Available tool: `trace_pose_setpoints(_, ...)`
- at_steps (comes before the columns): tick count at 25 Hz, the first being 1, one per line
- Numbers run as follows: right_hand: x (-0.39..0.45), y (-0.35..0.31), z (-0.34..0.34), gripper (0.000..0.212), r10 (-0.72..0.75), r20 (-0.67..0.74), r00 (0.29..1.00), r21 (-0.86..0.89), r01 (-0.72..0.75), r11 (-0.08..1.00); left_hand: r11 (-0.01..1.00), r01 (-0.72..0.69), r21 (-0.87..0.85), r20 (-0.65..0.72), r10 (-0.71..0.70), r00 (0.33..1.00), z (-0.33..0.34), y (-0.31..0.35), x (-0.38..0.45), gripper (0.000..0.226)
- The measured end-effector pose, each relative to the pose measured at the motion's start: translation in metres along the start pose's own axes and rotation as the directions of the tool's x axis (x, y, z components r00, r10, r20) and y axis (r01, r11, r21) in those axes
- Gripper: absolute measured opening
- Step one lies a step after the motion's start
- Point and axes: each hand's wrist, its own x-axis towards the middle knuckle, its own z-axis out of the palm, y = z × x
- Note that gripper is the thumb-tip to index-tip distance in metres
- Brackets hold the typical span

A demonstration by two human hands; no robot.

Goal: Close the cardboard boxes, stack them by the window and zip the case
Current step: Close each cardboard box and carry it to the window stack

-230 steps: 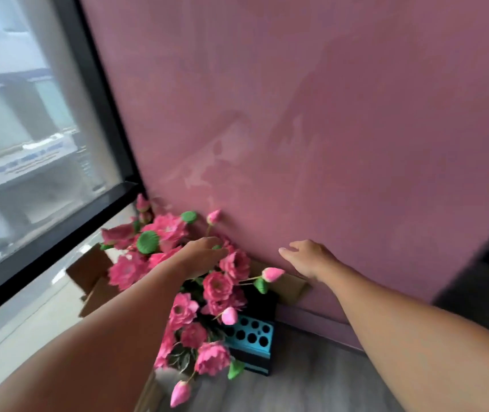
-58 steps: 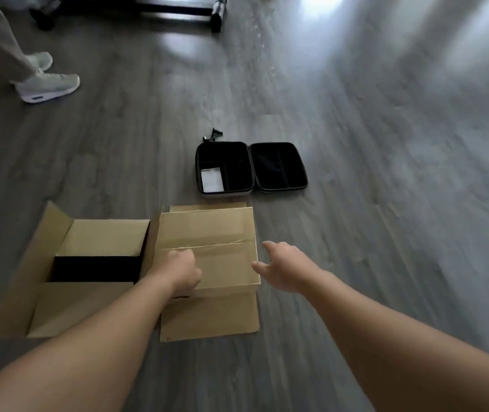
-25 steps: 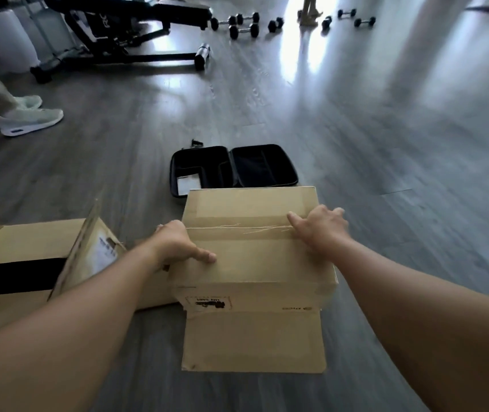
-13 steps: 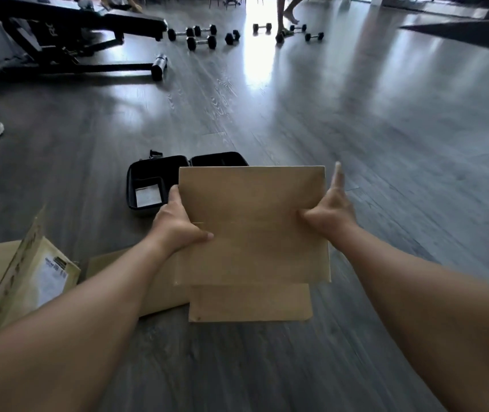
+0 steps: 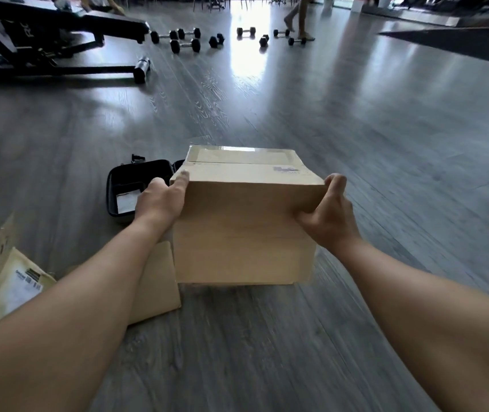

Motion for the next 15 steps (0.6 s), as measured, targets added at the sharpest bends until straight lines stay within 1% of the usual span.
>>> trace_pose_setpoints(2, 0.005, -0.002, -0.003, 0.067, 0.064, -0.020, 0.998, 0.031, -0.063, 0.998, 0.999, 0.005, -0.034, -0.017, -0.006, 1.000, 0.002, -0.001, -0.001, 0.062)
trace_pose_setpoints(4, 0.008, -0.004, -0.005, 0.079, 0.088, -0.024, 0.996, 0.011, -0.088, 0.996, 0.994, -0.027, -0.110, 0.005, 0.028, 1.000, 0.001, 0.001, 0.000, 0.055)
trace_pose_setpoints(6, 0.010, -0.002, -0.008, 0.087, 0.111, -0.044, 0.993, -0.023, -0.112, 0.993, 0.976, -0.060, -0.207, 0.037, 0.069, 0.997, -0.002, 0.005, 0.000, 0.054)
trace_pose_setpoints(8, 0.012, -0.001, -0.012, 0.081, 0.111, -0.068, 0.992, -0.011, -0.112, 0.994, 0.942, -0.073, -0.328, 0.080, 0.104, 0.991, -0.004, 0.006, -0.001, 0.048)
trace_pose_setpoints(10, 0.010, 0.004, -0.017, 0.070, 0.081, -0.084, 0.993, 0.005, -0.080, 0.997, 0.902, -0.041, -0.430, 0.168, 0.125, 0.978, -0.004, 0.004, -0.005, 0.039)
trace_pose_setpoints(11, 0.008, 0.007, -0.019, 0.068, 0.070, -0.083, 0.994, 0.016, -0.069, 0.997, 0.897, -0.012, -0.441, 0.211, 0.116, 0.971, -0.004, 0.001, -0.008, 0.036)
trace_pose_setpoints(12, 0.004, 0.012, -0.020, 0.068, 0.068, -0.064, 0.996, 0.028, -0.066, 0.997, 0.906, 0.012, -0.424, 0.242, 0.101, 0.965, -0.002, -0.002, -0.011, 0.039)
trace_pose_setpoints(15, -0.012, 0.032, -0.017, 0.068, 0.133, 0.099, 0.986, 0.043, -0.138, 0.989, 0.947, 0.066, -0.315, 0.327, 0.043, 0.944, 0.006, -0.020, -0.021, 0.050)
